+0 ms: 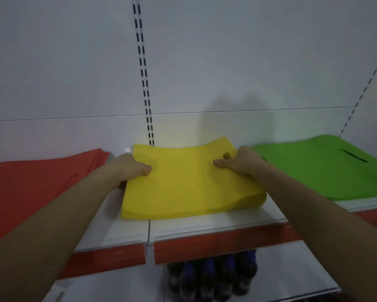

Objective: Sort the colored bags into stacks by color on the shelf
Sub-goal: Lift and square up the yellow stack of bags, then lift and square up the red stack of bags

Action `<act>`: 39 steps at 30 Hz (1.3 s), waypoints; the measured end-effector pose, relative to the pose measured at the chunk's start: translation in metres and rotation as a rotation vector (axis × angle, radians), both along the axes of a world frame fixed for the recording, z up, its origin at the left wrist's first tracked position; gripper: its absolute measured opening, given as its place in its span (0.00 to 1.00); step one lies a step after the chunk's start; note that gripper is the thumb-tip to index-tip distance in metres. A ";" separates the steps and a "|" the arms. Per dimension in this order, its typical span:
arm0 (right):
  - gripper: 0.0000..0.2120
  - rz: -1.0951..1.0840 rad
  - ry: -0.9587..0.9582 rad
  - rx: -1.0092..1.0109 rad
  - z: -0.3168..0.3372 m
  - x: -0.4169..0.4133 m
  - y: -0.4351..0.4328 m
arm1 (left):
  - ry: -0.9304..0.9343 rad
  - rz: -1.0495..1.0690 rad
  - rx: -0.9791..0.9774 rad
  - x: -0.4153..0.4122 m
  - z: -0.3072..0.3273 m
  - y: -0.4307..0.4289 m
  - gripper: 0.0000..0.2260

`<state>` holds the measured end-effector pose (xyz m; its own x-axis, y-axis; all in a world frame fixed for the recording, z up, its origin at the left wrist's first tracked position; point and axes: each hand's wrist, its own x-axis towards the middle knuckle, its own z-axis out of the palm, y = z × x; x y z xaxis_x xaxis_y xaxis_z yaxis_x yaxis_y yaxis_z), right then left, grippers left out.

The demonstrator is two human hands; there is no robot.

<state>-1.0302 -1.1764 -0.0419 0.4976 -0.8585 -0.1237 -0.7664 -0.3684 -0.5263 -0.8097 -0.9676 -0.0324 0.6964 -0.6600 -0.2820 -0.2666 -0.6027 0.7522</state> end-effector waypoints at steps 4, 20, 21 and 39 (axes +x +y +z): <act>0.30 0.041 0.043 -0.019 0.009 -0.005 0.003 | -0.254 -0.068 0.189 -0.007 0.004 0.000 0.11; 0.33 0.186 0.332 -0.404 0.017 -0.010 0.036 | -0.608 -0.144 0.304 -0.019 -0.003 0.031 0.30; 0.34 0.196 0.320 -0.448 0.017 -0.006 0.041 | -0.696 -0.126 0.323 -0.015 -0.002 0.041 0.29; 0.29 0.566 0.022 -0.248 0.024 0.186 0.242 | -0.655 0.188 0.605 0.157 0.005 0.267 0.32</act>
